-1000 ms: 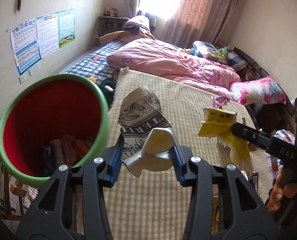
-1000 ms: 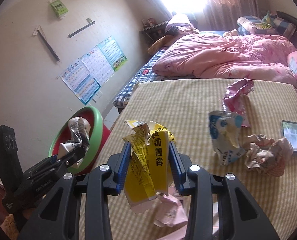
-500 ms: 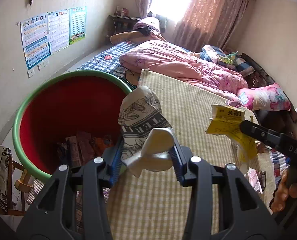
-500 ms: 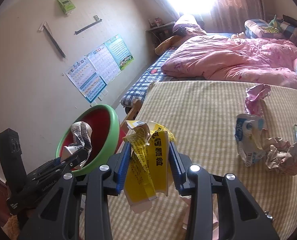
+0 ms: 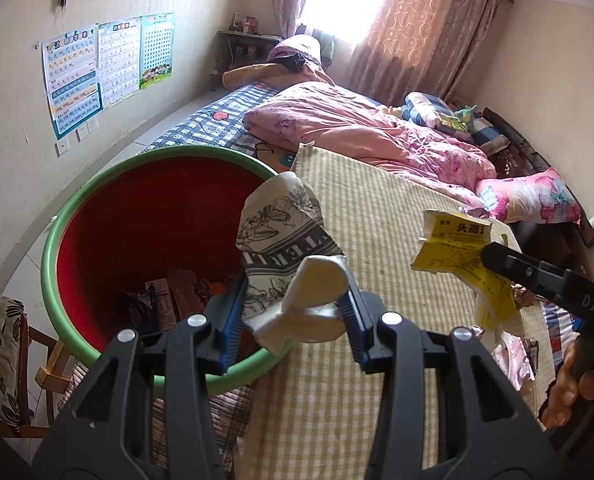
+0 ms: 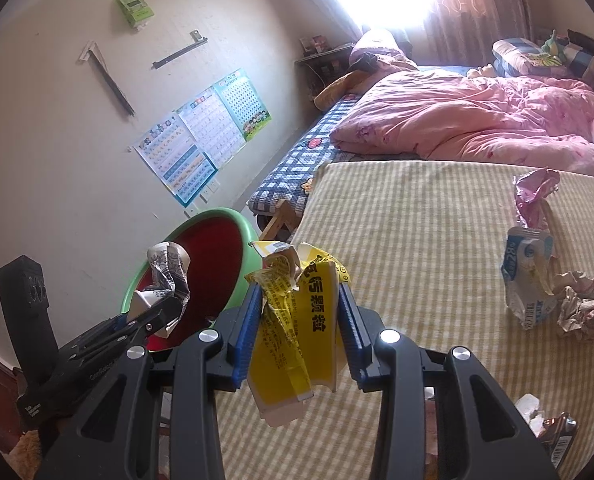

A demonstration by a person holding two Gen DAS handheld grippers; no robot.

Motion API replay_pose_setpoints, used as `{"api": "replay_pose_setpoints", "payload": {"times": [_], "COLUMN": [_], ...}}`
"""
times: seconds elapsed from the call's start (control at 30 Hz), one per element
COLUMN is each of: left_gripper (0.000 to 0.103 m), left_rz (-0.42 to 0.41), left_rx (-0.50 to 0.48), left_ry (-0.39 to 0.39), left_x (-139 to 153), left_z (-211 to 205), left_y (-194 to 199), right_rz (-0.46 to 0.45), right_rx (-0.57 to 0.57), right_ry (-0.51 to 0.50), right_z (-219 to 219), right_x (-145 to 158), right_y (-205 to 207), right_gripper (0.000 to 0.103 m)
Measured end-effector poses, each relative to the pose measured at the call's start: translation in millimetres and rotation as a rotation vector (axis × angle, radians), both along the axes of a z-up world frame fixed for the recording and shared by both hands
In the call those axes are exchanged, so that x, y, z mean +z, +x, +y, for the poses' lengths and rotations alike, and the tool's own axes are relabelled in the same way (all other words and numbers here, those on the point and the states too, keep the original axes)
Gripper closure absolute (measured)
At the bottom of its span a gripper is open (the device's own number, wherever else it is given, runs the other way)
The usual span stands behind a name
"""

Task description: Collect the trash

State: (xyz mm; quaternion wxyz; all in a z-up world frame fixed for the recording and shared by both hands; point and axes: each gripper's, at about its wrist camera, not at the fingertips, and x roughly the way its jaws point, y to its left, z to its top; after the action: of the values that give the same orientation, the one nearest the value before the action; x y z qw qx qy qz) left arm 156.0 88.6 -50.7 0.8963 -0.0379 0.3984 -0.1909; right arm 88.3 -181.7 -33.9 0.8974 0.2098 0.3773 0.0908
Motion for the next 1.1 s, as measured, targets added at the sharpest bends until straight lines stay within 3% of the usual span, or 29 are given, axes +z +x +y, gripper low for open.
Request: {"api": "replay_pose_setpoints", "payload": {"times": [0.77, 1.1], "left_gripper": [0.061, 0.061], "left_rz": [0.030, 0.032], "left_rx": [0.006, 0.015], "left_ry": [0.007, 0.014], "left_x": [-15.5, -18.8], "left_z": [44.9, 61.4], "left_y": [26.5, 33.9], "right_rz": [0.001, -0.012], "right_rx": [0.004, 0.056], "right_ry": [0.010, -0.016], "right_z": [49.5, 85.1], "right_x": [3.1, 10.9], "right_y": [21.7, 37.5], "right_gripper": [0.066, 0.066]}}
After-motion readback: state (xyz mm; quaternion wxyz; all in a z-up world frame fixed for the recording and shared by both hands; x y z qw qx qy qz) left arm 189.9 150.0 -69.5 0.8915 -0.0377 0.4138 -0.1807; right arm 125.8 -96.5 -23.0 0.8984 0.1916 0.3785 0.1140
